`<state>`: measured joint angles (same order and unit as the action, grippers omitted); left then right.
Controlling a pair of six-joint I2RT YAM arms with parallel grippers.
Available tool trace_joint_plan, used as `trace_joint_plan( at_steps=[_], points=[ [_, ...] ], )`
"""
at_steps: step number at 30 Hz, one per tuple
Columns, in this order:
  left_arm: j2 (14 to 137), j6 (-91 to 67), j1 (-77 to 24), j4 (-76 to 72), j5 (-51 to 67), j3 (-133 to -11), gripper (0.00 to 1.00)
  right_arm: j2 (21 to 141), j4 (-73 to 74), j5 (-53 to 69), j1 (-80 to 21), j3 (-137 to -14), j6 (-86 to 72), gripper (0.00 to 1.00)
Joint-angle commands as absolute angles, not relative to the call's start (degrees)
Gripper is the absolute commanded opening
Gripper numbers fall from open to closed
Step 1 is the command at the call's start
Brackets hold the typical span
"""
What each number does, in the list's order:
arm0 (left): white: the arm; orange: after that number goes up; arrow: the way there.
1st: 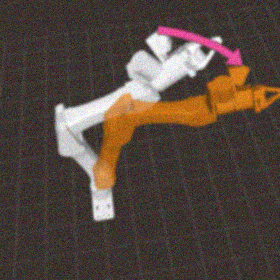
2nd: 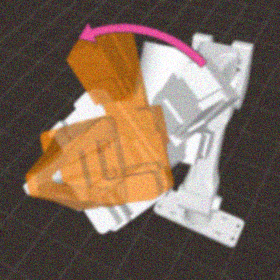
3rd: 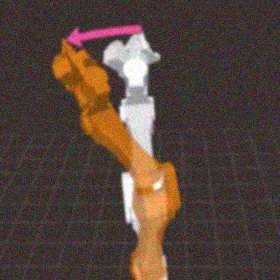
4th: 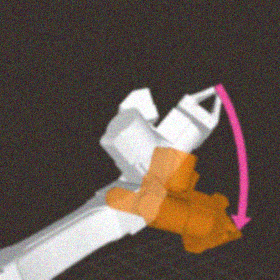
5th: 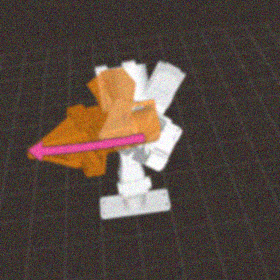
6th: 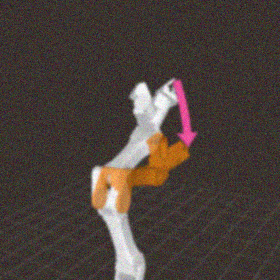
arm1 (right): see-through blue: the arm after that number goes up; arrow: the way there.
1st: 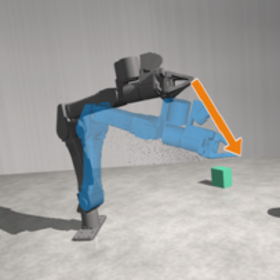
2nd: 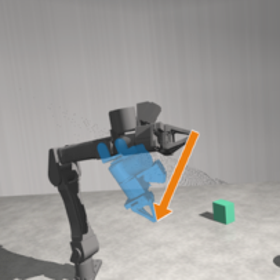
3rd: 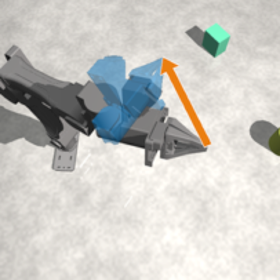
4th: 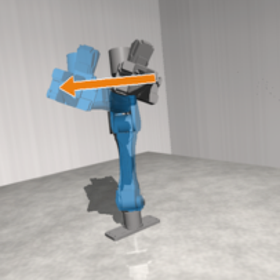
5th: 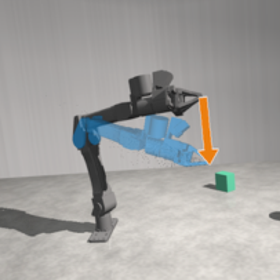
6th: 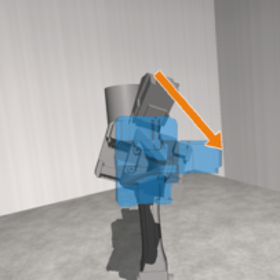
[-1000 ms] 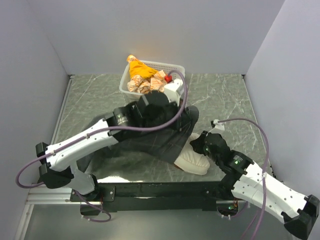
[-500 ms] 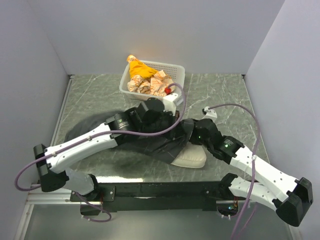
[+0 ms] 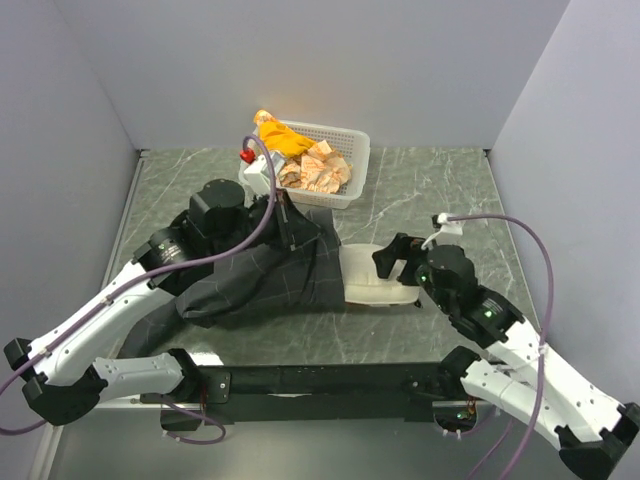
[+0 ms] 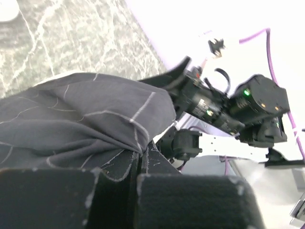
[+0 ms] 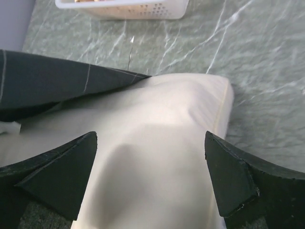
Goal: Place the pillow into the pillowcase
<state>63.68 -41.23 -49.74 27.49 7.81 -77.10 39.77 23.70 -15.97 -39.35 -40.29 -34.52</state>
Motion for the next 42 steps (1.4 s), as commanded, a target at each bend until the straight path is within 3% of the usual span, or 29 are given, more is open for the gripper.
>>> trace_joint_plan(
  at_steps=[1, 5, 10, 12, 22, 30, 32, 36, 38, 42],
  points=[
    [62.66, -41.22, -46.77, 24.69, 9.48, -84.09, 0.01, 34.3, 26.11, -17.24, -38.76, -45.61, -27.88, 1.0],
    [65.03, -40.43, -44.21, 26.89, 12.91, -89.37, 0.01, 28.31, 20.67, -6.88, -38.67, -45.01, -23.39, 1.0],
    [68.81, -38.5, -41.75, 30.23, 18.63, -98.85, 0.02, 28.91, 18.28, -0.19, -38.76, -42.54, -21.36, 1.0],
    [69.87, -37.88, -41.4, 31.46, 19.42, -100.8, 0.02, 28.57, 16.8, -0.52, -38.85, -40.53, -21.27, 1.0],
    [72.69, -37.35, -39.73, 31.73, 24.26, -103.8, 0.03, 31.63, 22.32, -25.83, -38.94, -41.04, -24.25, 1.0],
    [73.39, -37.26, -38.67, 32.7, 24.87, -106.17, 0.03, 30.85, 21.37, -13.21, -39.2, -37.37, -26.98, 0.99],
    [74.0, -37.44, -38.67, 32.17, 26.01, -106.43, 0.03, 29.88, 20.57, -11.0, -39.29, -37.0, -29.35, 0.89],
    [75.76, -37.62, -38.76, 28.05, 33.2, -103.82, 0.04, 33.29, 21.26, -3.87, -42.43, -43.93, -35.93, 0.09],
    [76.99, -37.44, -39.89, 26.2, 35.59, -102.14, 0.05, 35.58, 22.75, -7.36, -46.12, -49.36, -37.35, 0.0],
    [82.25, -32.27, -48.41, 29.08, 32.62, -103.0, 0.05, 44.09, 24.17, -15.63, -56.58, -54.4, -40.51, 0.0]
  ],
)
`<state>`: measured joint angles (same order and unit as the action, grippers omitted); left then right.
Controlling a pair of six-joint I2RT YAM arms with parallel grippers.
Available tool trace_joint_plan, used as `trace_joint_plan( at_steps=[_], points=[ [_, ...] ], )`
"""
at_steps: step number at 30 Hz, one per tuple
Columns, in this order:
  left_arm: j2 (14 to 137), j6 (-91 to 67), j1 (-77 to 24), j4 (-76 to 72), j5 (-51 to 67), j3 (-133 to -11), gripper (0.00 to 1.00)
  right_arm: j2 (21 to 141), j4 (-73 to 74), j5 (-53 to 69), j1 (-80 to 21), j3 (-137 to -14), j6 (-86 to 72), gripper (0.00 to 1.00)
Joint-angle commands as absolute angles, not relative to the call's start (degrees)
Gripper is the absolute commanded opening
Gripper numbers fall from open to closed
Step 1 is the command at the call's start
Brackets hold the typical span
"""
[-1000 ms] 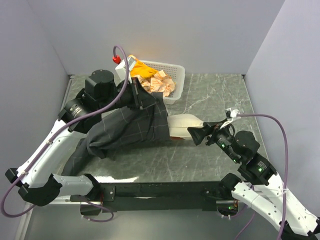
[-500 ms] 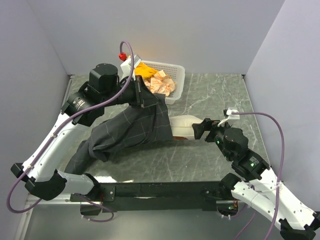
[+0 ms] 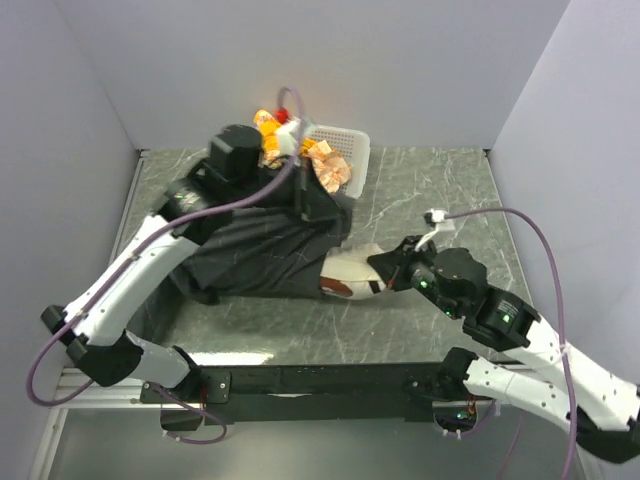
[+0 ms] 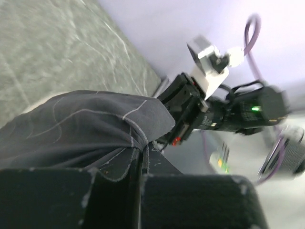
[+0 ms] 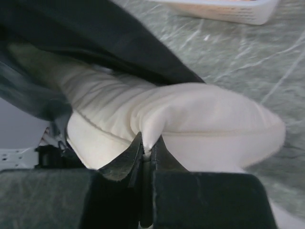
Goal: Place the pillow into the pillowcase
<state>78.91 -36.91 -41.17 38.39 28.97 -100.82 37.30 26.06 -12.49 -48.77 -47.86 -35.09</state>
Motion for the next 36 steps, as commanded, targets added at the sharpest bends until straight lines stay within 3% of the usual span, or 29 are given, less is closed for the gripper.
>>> trace_joint_plan(
  at_steps=[1, 7, 12, 13, 14, 16, 18, 23, 27, 36],
  points=[
    [84.7, -31.12, -52.0, 29.18, 32.09, -103.44, 0.05, 45.86, 23.91, -16.43, -57.04, -54.58, -40.87, 0.0],
    [87.63, -33.4, -55.28, 24.54, 31.99, -102.13, 0.07, 50.98, 18.38, -22.86, -51.28, -46.51, -46.4, 0.0],
    [88.07, -32.26, -55.28, 25.22, 29.28, -102.48, 0.21, 51.67, 11.78, -15.47, -39.38, -37.01, -45.97, 0.0],
    [88.07, -31.73, -55.11, 26.88, 25.44, -102.65, 0.26, 52.29, 11.6, -15.38, -38.33, -36.65, -45.71, 0.0],
    [88.15, -31.29, -55.19, 27.59, 23.49, -102.92, 0.37, 52.73, 11.43, -14.77, -36.58, -36.48, -45.36, 0.0],
    [87.72, -30.32, -55.11, 28.82, 19.44, -103.8, 0.42, 54.14, 10.2, -11.89, -35.07, -36.47, -44.65, 0.0],
    [87.02, -29.45, -55.11, 30.84, 11.98, -104.41, 0.64, 54.4, 8.97, -11.25, -34.98, -36.65, -44.56, 0.0],
    [78.59, -30.5, -55.2, 32.87, -6.92, -95.75, 0.84, 58.26, 9.06, -9.51, -32.62, -38.76, -43.16, 0.0],
    [70.34, -31.99, -55.2, 33.75, -18.17, -86.59, 0.89, 60.73, 7.39, -6.95, -30.24, -39.55, -42.45, 0.0],
    [66.53, -42.78, -61.77, 24.71, -23.98, -56.27, 0.89, 62.4, 6.94, -4.22, -29.79, -40.69, -42.1, 0.0]
  ],
)
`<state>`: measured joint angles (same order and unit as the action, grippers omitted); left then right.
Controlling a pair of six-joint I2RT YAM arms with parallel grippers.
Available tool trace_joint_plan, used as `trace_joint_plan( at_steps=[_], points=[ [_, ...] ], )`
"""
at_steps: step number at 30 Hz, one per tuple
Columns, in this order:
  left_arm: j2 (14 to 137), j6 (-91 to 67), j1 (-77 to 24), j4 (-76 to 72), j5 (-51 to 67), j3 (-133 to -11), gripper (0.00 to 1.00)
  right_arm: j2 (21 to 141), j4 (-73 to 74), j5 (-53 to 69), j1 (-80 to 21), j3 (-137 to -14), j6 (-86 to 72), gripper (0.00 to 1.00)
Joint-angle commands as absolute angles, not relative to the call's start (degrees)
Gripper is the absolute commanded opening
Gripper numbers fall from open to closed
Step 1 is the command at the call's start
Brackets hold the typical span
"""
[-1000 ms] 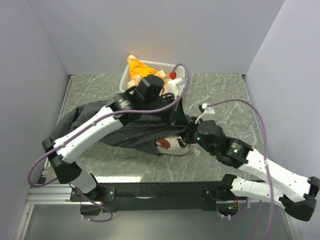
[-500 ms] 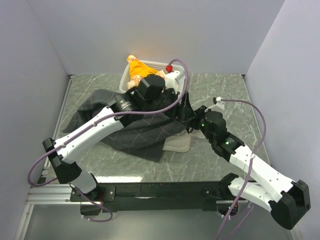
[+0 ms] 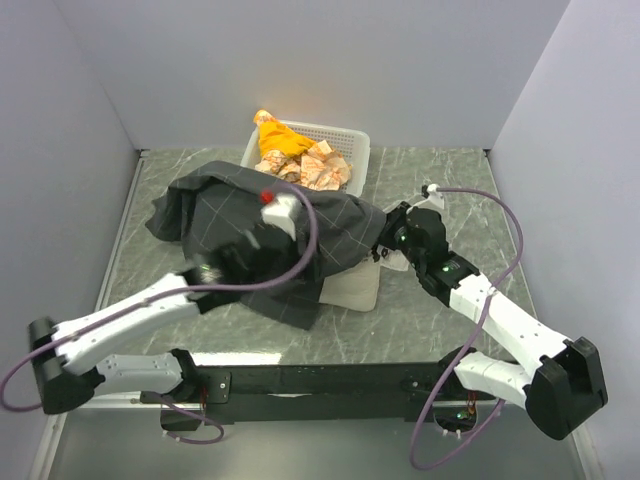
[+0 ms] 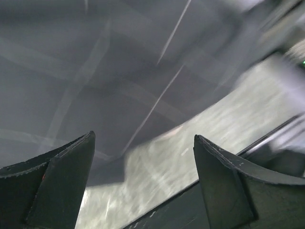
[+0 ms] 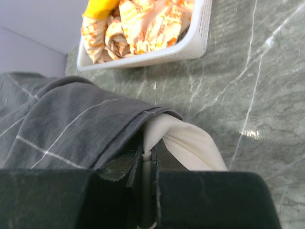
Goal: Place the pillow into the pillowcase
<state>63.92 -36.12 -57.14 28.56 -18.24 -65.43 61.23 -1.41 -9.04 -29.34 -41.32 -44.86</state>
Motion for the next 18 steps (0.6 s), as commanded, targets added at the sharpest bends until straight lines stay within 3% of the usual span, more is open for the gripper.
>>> trace_joint_plan(
  at_steps=[1, 5, 12, 15, 18],
  points=[
    [66.71, -43.93, -62.74, 24.0, -26.34, -54.77, 0.9, 62.05, 7.12, -4.22, -29.79, -40.43, -42.1, 0.0],
    [68.11, -48.86, -66.7, 18.91, -29.52, -46.95, 0.9, 60.47, 8.43, -4.39, -29.79, -39.99, -41.05, 0.0],
    [77.5, -54.14, -71.19, 19.68, -38.22, -46.14, 0.91, 58.62, 9.49, -4.04, -29.79, -39.81, -40.52, 0.0],
    [80.41, -57.3, -71.8, 24.67, -44.72, -47.98, 0.85, 57.48, 10.1, -4.13, -29.79, -39.64, -40.25, 0.0],
    [81.91, -60.64, -72.07, 31.26, -49.38, -49.48, 0.69, 56.17, 11.07, -5.53, -29.71, -39.38, -39.64, 0.0]
  ],
)
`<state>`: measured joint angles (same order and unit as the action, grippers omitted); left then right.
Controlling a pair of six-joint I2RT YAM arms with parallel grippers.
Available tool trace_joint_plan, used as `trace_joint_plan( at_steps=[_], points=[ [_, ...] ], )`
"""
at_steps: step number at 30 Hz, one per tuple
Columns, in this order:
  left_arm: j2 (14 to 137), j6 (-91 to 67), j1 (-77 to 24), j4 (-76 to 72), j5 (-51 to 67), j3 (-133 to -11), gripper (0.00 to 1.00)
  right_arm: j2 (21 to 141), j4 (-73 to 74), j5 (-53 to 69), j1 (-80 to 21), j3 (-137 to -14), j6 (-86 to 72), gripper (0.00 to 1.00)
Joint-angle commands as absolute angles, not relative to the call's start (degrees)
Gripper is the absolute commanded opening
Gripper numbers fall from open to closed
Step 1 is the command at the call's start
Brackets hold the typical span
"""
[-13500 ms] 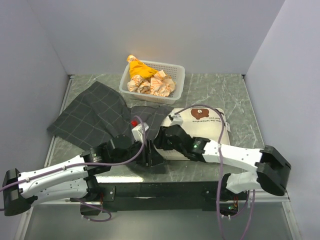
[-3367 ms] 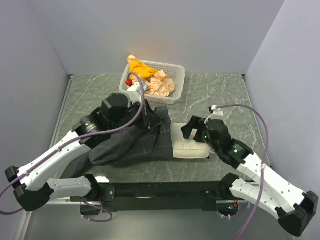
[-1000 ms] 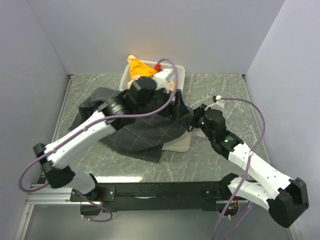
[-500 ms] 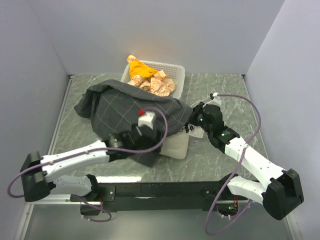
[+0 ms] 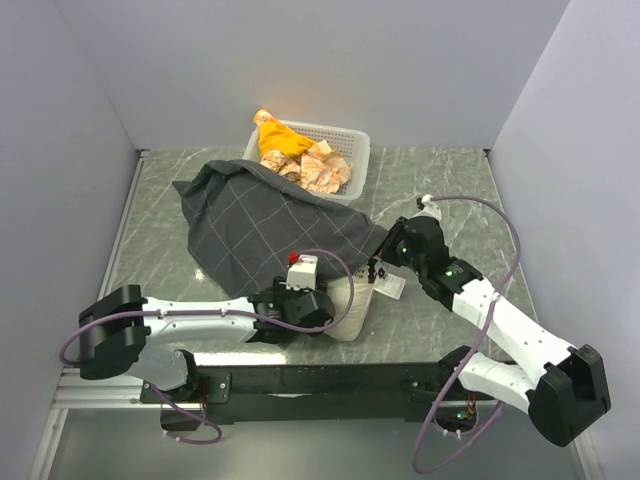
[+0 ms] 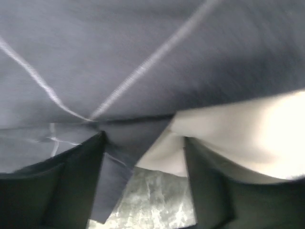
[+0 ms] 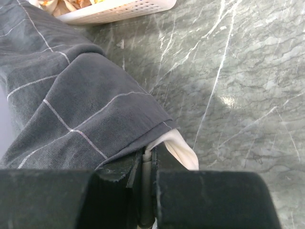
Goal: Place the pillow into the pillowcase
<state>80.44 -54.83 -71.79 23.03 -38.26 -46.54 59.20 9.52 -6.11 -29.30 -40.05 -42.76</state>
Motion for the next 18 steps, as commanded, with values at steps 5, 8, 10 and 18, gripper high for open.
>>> trace_joint_plan(
  at_steps=[5, 8, 10, 18],
  points=[
    [79.29, -67.92, -75.92, 41.73, -52.47, -50.8, 0.22, 55.28, 11.6, -6.77, -29.79, -38.85, -39.02, 0.0],
    [76.48, -68.38, -77.16, 45.26, -51.86, -51.24, 0.02, 55.55, 11.25, -6.86, -29.71, -38.67, -39.02, 0.0],
    [74.8, -64.8, -77.87, 41.34, -48.11, -52.37, 0.01, 55.72, 11.08, -6.33, -29.71, -38.67, -39.2, 0.0],
    [80.49, -36.41, -92.27, 35.06, -32.79, -85.53, 0.01, 54.4, 12.74, -8.96, -36.03, -41.39, -40.69, 0.0]
  ],
)
